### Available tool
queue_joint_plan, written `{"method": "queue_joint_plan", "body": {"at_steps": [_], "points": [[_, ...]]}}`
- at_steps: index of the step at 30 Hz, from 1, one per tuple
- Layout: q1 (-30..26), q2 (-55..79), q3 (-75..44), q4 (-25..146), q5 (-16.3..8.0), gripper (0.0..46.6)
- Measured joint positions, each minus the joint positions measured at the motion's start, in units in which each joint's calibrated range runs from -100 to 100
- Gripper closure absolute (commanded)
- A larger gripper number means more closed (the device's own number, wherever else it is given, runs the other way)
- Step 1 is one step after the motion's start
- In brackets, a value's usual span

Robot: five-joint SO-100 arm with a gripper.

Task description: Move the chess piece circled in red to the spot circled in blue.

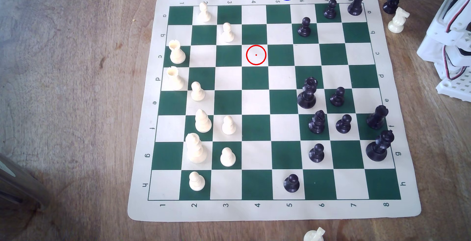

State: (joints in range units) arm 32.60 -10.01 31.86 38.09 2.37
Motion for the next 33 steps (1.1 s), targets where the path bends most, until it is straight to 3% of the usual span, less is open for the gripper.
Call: {"method": "queue_joint_plan", "body": {"at_steps": [22, 27, 30, 33], "points": [[-0.2, 1.1, 1.7, -0.6, -0.7, 46.3], [-0.2, 1.1, 2.1, -0.6, -0.7, 44.2], [-0.2, 1.1, 2.7, -0.6, -0.7, 38.0], [-0.2, 1.1, 3.4, -1.0, -0.8, 25.6]]}}
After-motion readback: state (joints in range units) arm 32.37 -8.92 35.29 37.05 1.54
